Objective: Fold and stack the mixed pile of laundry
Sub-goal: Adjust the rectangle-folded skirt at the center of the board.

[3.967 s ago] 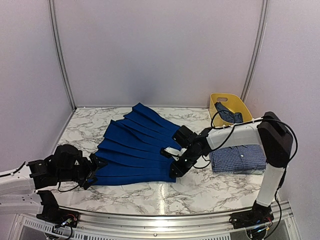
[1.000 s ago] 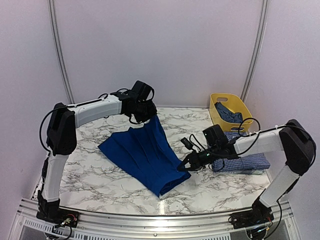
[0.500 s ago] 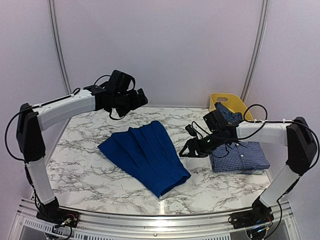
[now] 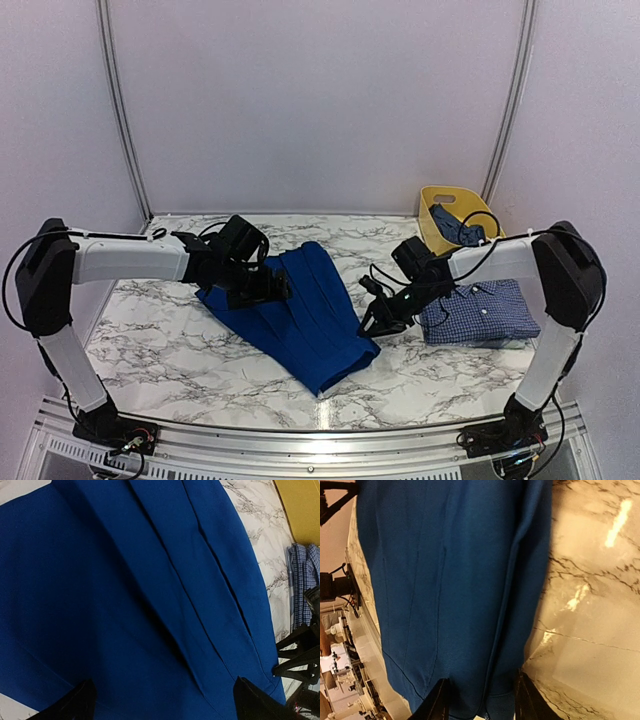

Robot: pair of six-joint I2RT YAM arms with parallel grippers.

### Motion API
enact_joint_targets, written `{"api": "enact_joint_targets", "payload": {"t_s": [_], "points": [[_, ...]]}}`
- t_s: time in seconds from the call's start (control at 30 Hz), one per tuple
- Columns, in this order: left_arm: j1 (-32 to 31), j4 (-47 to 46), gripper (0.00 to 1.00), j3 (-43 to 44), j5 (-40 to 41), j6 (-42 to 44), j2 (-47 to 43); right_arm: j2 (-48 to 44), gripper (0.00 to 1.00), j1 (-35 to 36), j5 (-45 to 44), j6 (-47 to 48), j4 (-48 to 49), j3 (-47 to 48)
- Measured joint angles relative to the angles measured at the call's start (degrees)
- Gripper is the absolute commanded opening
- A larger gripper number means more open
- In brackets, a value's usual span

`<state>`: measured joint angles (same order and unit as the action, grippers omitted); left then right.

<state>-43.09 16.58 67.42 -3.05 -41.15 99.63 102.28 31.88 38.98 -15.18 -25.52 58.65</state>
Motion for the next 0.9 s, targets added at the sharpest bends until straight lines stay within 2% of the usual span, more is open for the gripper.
{"api": "enact_joint_targets", "payload": {"t_s": [0.13, 0.2, 0.23, 0.3, 0.33, 0.37, 0.43, 0.47, 0.57, 0.6, 0.77, 0.83, 0.9], "points": [[0.0, -0.8, 0.99, -1.1, -1.1, 0.8, 0.0, 0.5, 0.04, 0.4, 2.4, 0.5, -0.2, 2.0], [0.0, -1.1, 0.99, -1.2, -1.3, 1.3, 0.0, 1.1, 0.00, 0.6, 2.8, 1.2, -1.3, 3.9], [0.0, -1.3, 0.99, -1.2, -1.4, 1.6, 0.0, 1.6, 0.01, 0.6, 2.7, 1.7, -2.1, 5.1], [0.0, -1.6, 0.99, -1.4, -1.5, 1.9, -0.1, 2.2, 0.28, 0.6, 2.3, 2.5, -3.9, 7.6], [0.0, -1.7, 0.99, -1.6, -1.5, 2.2, -0.2, 2.4, 0.36, 0.7, 1.7, 3.0, -4.9, 8.8], [0.0, -1.7, 0.99, -1.7, -1.5, 2.5, -0.3, 2.4, 0.37, 0.6, 1.2, 3.2, -5.5, 9.6], [0.0, -1.8, 0.99, -1.7, -1.5, 2.9, -0.3, 2.4, 0.28, 0.6, 0.3, 3.8, -6.4, 10.4], [0.0, -1.8, 0.99, -1.9, -1.5, 3.1, -0.3, 2.4, 0.30, 0.6, -0.1, 4.2, -6.9, 10.6], [0.0, -1.7, 0.99, -2.3, -1.5, 3.3, -0.3, 2.4, 0.46, 0.6, -0.5, 4.4, -8.9, 10.6], [0.0, -1.7, 0.99, -2.4, -1.5, 3.3, -0.3, 2.3, 0.48, 0.6, -0.3, 4.2, -9.3, 10.4], [-0.2, -1.7, 0.99, -2.4, -1.4, 3.7, -0.5, 0.6, 0.50, 1.3, 1.5, 2.9, -10.3, 6.4], [-0.3, -1.7, 0.99, -2.4, -1.4, 4.0, -0.5, 0.4, 0.46, 2.2, 1.6, 2.5, -11.0, 5.4], [-0.7, -1.7, 0.99, -2.4, -1.4, 4.2, -0.6, 0.5, 0.35, 3.2, 1.5, 1.9, -11.3, 4.6]]}}
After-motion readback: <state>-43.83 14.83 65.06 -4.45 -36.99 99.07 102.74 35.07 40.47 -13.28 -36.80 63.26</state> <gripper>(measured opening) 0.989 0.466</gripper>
